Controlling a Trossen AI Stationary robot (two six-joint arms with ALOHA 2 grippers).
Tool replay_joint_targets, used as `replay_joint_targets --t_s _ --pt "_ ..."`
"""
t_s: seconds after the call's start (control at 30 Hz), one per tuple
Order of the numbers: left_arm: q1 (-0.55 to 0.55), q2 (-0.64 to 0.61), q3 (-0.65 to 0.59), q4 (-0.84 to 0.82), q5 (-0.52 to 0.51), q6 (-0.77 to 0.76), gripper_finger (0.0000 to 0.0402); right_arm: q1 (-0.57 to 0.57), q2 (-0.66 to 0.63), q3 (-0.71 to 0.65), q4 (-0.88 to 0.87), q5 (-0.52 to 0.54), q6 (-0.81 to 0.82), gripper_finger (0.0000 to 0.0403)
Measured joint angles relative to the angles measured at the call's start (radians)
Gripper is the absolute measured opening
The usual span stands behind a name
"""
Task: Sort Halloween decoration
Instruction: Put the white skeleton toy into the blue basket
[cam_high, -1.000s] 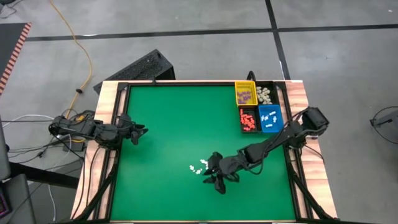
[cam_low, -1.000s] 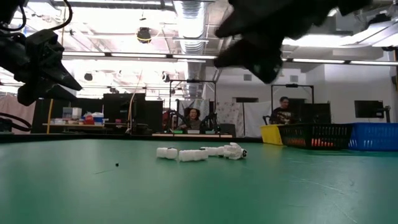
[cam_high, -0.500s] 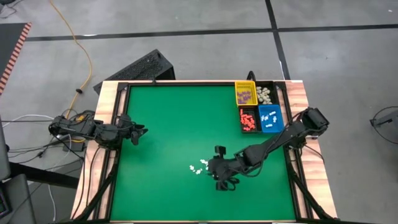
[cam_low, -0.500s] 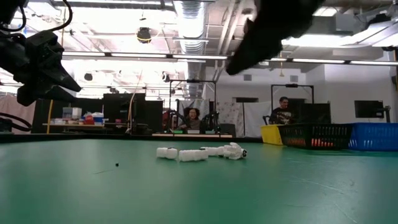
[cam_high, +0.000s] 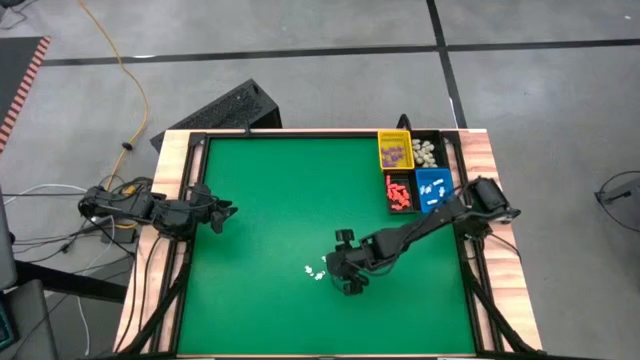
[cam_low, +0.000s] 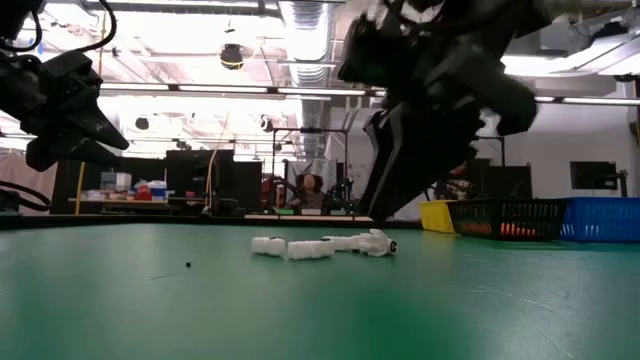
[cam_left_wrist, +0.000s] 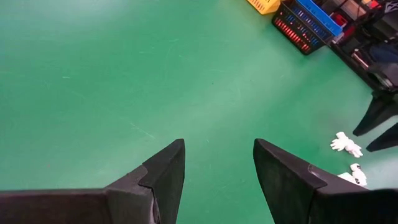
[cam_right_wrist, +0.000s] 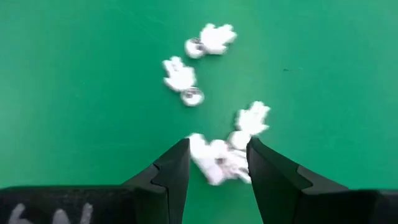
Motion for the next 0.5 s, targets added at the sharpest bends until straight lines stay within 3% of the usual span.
replay_joint_targets --t_s 0.5 --pt "0.0 0.0 0.0 -0.005 0.001 0.0 0.018 -0.01 0.032 0.001 -0.003 -0.041 -0.043 0.0177"
